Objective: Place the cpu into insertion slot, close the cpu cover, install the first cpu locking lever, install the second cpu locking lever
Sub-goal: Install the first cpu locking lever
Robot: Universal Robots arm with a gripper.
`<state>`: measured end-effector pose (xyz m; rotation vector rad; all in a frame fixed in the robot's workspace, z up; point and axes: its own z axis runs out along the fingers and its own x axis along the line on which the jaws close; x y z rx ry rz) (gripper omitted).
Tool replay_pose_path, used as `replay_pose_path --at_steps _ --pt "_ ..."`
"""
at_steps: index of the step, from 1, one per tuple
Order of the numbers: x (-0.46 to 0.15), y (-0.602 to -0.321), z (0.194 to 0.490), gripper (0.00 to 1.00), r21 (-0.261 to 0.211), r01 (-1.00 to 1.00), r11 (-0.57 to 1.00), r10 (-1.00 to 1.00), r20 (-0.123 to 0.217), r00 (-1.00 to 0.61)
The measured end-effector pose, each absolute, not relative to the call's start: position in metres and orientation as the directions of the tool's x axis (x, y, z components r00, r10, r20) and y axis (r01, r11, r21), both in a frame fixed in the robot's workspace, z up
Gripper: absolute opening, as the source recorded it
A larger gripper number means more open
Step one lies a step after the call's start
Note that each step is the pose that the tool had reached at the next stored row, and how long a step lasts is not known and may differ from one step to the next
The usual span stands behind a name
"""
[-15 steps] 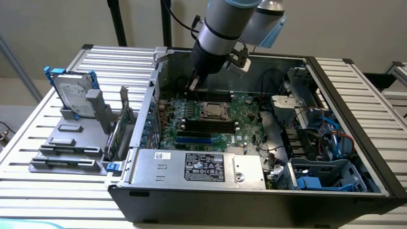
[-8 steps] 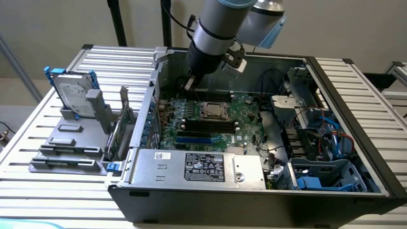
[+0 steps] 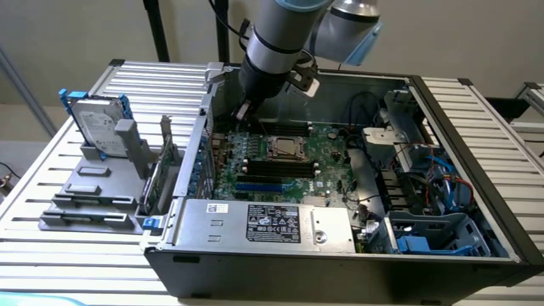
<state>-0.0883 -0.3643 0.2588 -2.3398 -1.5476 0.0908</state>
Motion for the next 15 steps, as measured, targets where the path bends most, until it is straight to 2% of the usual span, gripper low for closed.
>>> replay_pose_path --at_steps 10,15 --pt "-0.0952 -0.3643 0.2588 0.11 -0.331 0.856 -0.397 0.863 0.183 0.471" --pt "-0.0953 -0.3643 0.2587 0.11 -0.337 0.829 -0.447 0.828 0.194 0.526"
